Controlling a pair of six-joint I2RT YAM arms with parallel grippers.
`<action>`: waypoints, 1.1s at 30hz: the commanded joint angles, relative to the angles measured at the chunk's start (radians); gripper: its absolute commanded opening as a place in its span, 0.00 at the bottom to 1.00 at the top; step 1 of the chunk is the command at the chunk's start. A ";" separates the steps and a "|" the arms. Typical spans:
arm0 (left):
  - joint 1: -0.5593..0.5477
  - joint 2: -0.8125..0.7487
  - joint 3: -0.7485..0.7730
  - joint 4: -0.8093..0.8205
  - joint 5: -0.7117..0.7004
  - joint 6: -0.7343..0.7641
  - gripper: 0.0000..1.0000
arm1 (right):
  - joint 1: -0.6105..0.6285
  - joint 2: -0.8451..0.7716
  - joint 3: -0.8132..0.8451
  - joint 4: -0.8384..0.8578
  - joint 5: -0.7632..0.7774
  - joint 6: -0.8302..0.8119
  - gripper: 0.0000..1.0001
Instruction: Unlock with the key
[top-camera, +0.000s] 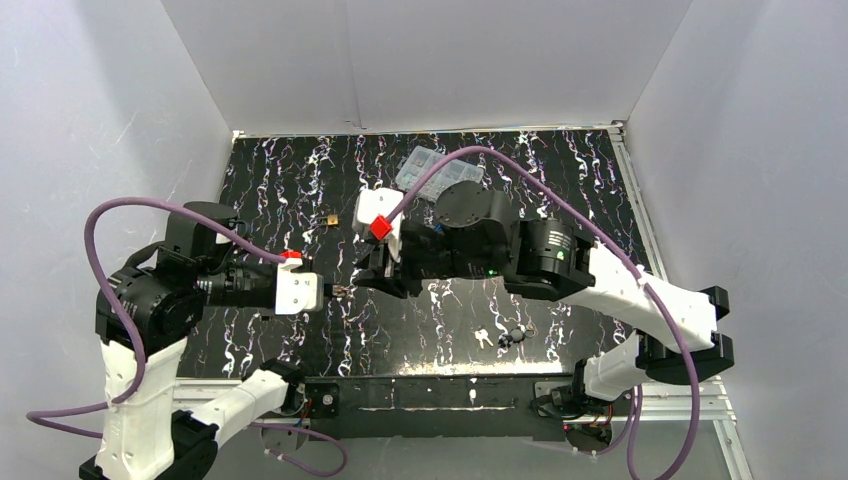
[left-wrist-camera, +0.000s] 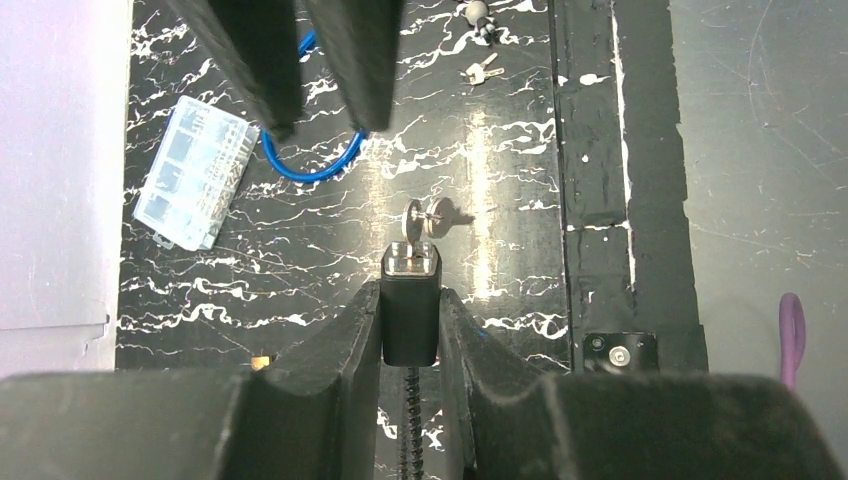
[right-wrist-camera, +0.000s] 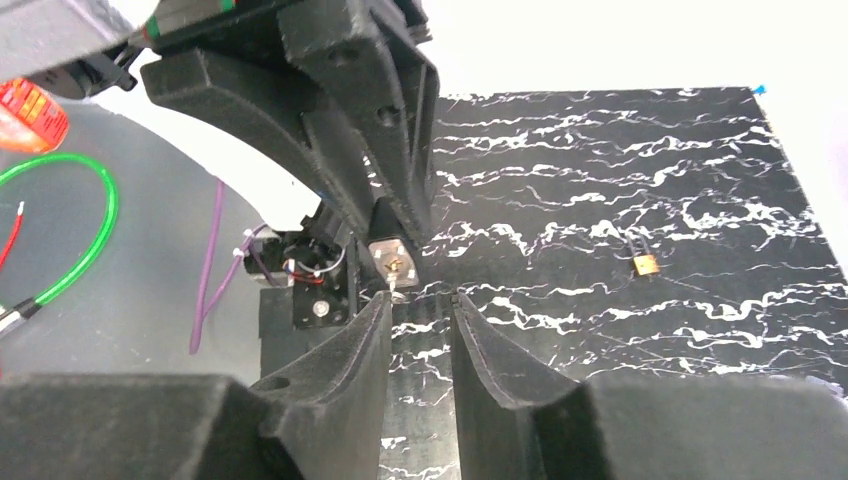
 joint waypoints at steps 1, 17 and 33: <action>-0.003 0.001 0.033 -0.028 0.043 0.001 0.00 | -0.010 -0.016 -0.008 0.071 0.055 -0.014 0.36; -0.004 -0.001 0.038 -0.014 0.031 -0.001 0.00 | -0.012 0.057 0.026 0.029 -0.036 0.047 0.28; -0.004 -0.002 0.033 -0.007 0.025 0.004 0.00 | -0.050 0.000 0.034 0.035 0.017 0.066 0.37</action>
